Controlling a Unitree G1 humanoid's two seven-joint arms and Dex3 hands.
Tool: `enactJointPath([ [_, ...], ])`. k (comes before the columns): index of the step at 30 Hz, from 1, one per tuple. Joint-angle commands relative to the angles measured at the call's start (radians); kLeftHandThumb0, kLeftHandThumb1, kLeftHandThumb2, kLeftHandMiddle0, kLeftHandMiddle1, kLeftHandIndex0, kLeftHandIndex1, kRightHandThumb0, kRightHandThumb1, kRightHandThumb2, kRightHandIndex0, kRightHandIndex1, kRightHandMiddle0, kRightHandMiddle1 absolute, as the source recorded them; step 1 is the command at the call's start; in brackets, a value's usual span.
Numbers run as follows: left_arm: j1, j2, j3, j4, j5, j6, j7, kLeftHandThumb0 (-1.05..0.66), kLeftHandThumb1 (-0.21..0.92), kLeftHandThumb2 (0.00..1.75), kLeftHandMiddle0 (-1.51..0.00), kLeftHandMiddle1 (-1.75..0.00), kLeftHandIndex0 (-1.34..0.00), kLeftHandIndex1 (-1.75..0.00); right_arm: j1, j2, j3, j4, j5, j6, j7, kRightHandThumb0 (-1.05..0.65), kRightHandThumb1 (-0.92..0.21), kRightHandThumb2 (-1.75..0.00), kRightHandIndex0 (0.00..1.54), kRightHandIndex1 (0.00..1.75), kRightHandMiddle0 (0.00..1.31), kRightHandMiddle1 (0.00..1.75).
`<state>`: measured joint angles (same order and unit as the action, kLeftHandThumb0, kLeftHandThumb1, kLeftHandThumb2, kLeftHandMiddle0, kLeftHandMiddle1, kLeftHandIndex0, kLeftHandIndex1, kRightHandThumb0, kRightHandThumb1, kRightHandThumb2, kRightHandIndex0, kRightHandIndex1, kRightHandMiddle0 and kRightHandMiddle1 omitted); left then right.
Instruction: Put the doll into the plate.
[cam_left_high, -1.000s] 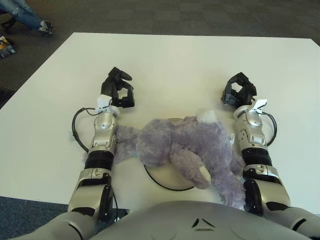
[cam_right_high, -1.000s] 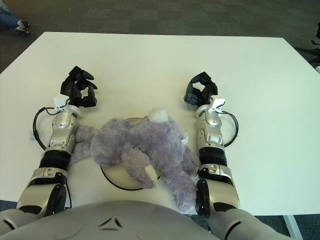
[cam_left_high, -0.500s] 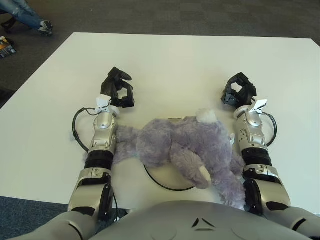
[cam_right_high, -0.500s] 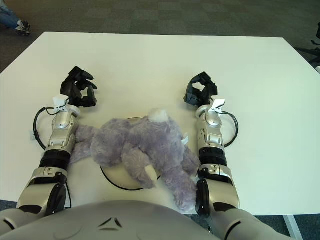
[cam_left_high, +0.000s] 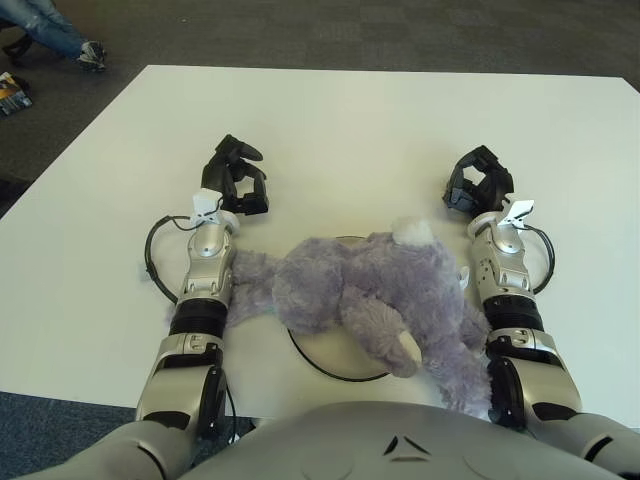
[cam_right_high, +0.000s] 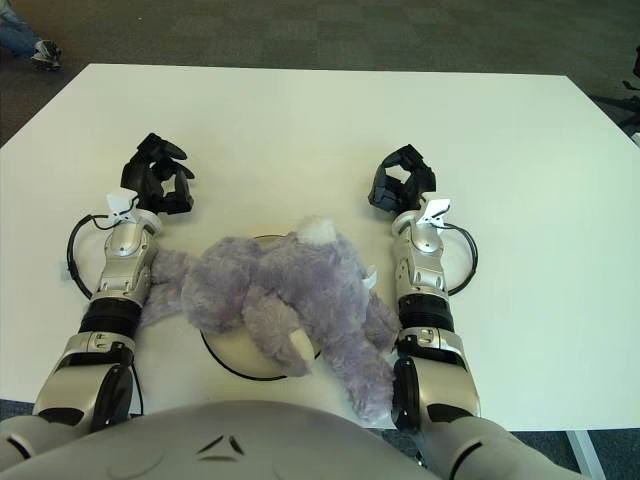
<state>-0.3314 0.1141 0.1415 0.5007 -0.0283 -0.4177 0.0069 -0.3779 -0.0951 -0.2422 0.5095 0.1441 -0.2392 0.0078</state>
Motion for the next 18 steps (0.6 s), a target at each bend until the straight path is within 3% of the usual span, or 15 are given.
enactJointPath([
  [1,0.031,-0.013,0.0,0.051,-0.001,-0.01,0.006,-0.01,0.23,1.43,-0.57,-1.75,-0.56,-1.75,-0.015,-0.005,-0.007,0.024,0.002,-0.006,-0.011,-0.5,-0.28,-1.37,1.31,1.75,0.65,1.75],
  [18,0.021,-0.017,0.008,0.081,-0.009,-0.039,0.0,-0.01,0.22,1.44,-0.57,-1.75,-0.56,-1.75,-0.02,-0.01,-0.004,0.044,-0.001,-0.022,-0.021,-0.5,-0.27,-1.37,1.32,1.75,0.65,1.75],
])
